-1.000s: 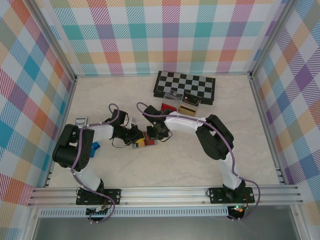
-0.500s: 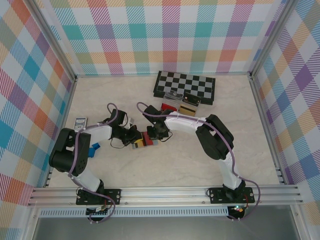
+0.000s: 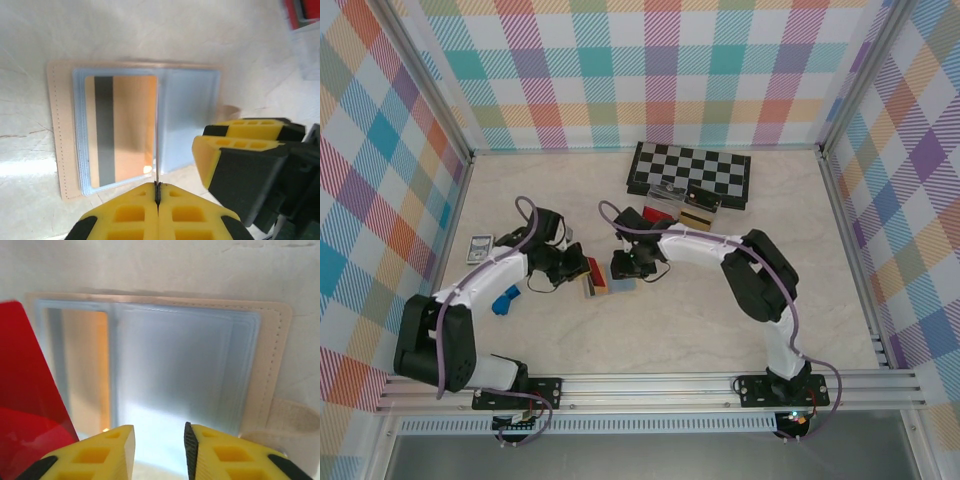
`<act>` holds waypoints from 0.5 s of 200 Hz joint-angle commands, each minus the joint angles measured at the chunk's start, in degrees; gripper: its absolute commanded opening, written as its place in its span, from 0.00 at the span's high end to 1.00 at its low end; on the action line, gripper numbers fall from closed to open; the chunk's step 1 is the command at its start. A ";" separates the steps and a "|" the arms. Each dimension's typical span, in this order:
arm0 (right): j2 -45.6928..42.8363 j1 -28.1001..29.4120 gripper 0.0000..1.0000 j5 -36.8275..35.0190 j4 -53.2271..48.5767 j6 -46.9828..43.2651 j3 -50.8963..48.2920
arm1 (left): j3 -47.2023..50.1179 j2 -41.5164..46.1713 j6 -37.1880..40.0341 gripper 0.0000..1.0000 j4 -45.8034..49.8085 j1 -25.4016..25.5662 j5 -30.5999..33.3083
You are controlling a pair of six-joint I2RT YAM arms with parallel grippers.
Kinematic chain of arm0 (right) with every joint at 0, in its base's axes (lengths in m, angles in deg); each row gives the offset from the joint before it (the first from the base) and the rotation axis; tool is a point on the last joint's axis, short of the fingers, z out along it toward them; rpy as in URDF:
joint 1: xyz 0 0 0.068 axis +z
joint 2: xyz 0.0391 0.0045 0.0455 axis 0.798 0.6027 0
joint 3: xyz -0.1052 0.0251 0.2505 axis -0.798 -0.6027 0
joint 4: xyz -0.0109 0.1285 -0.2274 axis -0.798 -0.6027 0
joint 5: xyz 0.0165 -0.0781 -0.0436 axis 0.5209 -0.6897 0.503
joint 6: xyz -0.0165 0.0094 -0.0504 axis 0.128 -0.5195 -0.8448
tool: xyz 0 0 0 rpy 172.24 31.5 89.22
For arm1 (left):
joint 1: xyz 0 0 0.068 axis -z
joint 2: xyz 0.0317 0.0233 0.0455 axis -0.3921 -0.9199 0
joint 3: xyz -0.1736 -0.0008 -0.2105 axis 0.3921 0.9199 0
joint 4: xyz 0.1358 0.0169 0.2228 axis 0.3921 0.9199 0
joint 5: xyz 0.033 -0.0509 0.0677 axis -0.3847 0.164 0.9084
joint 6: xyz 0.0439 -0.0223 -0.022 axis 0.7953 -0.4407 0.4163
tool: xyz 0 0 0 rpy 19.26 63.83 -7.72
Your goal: Take the credit cards out of the card holder
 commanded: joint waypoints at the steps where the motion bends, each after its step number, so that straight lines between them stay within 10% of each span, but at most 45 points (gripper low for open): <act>1: -7.36 -1.10 0.62 5.11 5.25 -0.35 -2.14 | -3.43 2.97 1.96 1.00 6.04 0.20 3.01; 100: -18.12 -10.70 0.23 33.33 34.30 15.21 -18.35 | -3.16 9.65 -11.01 1.00 -10.66 0.03 -17.37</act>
